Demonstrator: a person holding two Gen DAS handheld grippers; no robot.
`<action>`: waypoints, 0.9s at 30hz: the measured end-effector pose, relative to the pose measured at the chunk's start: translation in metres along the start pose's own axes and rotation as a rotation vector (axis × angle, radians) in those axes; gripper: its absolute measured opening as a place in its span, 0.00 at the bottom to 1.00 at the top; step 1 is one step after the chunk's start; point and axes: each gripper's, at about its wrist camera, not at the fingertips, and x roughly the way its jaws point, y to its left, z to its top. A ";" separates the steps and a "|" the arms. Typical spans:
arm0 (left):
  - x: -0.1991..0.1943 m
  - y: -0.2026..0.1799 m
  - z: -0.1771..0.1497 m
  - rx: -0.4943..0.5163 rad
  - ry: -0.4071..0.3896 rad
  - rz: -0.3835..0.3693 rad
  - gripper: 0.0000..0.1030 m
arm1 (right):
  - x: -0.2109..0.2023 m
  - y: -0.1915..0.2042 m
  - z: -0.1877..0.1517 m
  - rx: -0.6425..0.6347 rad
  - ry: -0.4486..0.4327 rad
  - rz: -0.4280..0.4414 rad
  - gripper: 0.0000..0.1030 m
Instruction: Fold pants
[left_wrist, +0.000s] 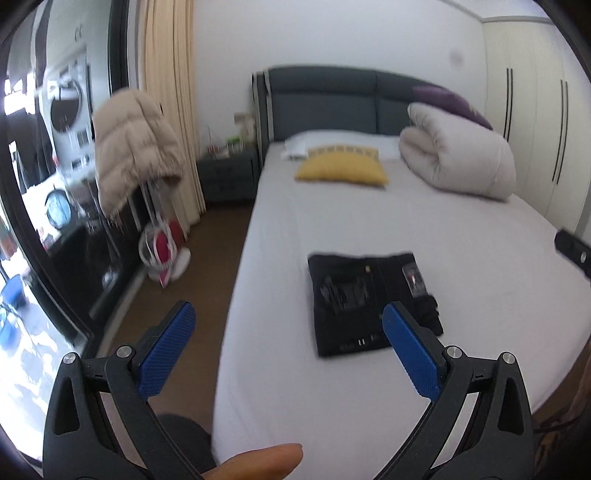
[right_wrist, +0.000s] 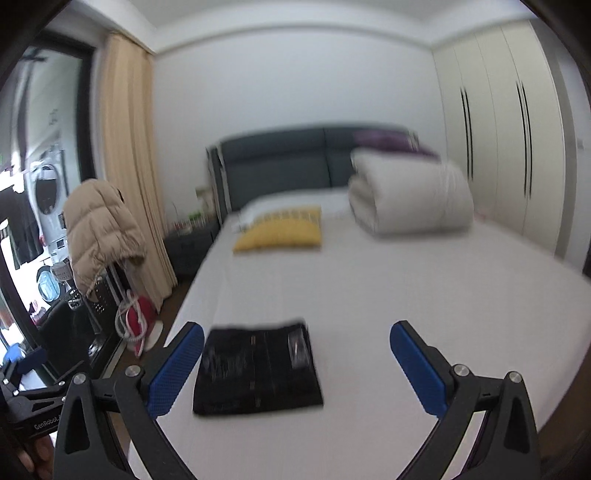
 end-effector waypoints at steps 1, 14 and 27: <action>0.013 -0.003 -0.005 -0.002 0.024 0.000 1.00 | 0.005 -0.002 -0.005 0.015 0.030 -0.003 1.00; 0.102 -0.012 -0.037 -0.018 0.147 -0.024 1.00 | 0.021 0.011 -0.039 -0.053 0.149 -0.019 1.00; 0.104 -0.008 -0.039 -0.024 0.163 -0.020 1.00 | 0.031 0.025 -0.040 -0.097 0.181 -0.005 1.00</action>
